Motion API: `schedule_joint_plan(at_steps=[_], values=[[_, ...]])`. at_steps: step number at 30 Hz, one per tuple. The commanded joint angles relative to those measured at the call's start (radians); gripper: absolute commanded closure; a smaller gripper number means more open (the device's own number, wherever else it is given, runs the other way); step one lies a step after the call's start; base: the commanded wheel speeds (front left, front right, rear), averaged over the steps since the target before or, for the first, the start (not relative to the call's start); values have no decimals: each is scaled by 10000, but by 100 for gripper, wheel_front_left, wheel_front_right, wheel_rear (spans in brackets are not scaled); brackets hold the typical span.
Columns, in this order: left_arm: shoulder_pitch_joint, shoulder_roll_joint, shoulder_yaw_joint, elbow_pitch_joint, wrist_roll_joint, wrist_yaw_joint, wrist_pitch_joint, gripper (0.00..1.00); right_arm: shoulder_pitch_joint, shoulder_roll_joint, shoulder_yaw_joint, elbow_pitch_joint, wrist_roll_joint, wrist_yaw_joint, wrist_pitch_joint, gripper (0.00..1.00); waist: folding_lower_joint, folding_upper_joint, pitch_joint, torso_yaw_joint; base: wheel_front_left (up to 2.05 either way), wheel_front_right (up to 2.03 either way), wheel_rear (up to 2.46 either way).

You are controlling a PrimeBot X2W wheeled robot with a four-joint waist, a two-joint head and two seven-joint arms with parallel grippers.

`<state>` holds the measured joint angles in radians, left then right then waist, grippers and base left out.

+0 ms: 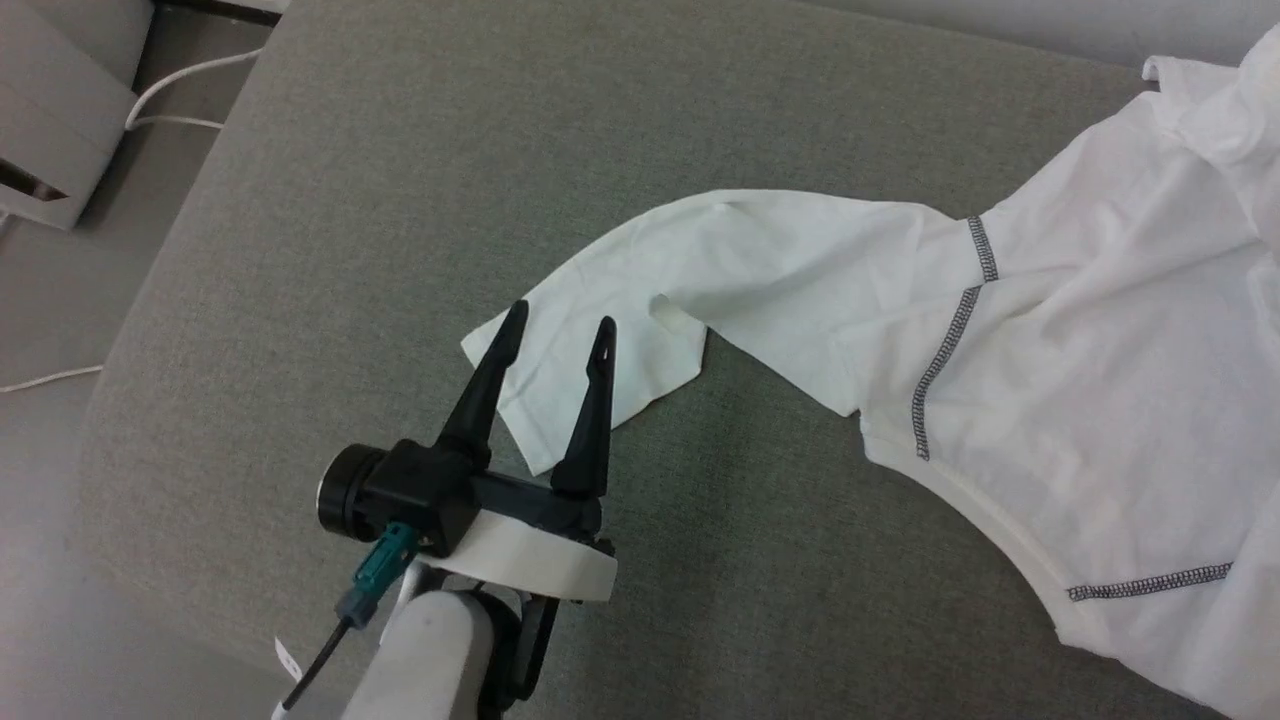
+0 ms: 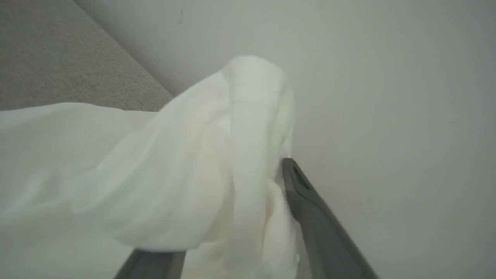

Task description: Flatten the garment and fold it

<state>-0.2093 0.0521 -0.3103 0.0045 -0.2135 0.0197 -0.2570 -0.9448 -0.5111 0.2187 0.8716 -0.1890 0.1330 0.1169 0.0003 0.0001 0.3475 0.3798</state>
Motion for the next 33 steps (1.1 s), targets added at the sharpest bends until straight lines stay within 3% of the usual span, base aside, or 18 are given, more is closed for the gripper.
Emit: schedule_joint_plan(at_steps=[1, 6, 14, 22, 27, 33], values=[[-153, -18, -41, 38, -73, 52, -47, 0, -237, 106, -84, 350, -87, -23, -170, 0, -3, -1, 16, 24, 0, 0, 0], [-86, -18, 2, 156, 26, -4, -47, 0, -447, 437, -247, 1007, -161, -23, -605, 0, -3, -1, -370, -366, 0, 0, 0], [343, -18, 429, 379, 309, -265, -47, 0, -470, 1293, -724, 1518, 407, -23, -1907, 0, -3, -1, -1557, -1644, 0, 0, 0], [908, -18, 1004, 296, 442, -401, -47, 0, 845, 1726, -1046, 712, 2071, -23, -2648, 0, -3, -1, -2400, -2767, 0, 0, 0], [1289, -18, 1294, 233, 527, -524, -47, 0, 2335, 1564, -1370, -795, 3327, -23, -1681, 0, -3, -1, -2555, -3256, 0, 0, 0], [1472, -18, 1384, 172, 545, -589, -47, 0, 4359, 1185, -2434, -2613, 3773, -23, 1406, 0, -3, -1, -2442, -3545, 0, 0, 0]])
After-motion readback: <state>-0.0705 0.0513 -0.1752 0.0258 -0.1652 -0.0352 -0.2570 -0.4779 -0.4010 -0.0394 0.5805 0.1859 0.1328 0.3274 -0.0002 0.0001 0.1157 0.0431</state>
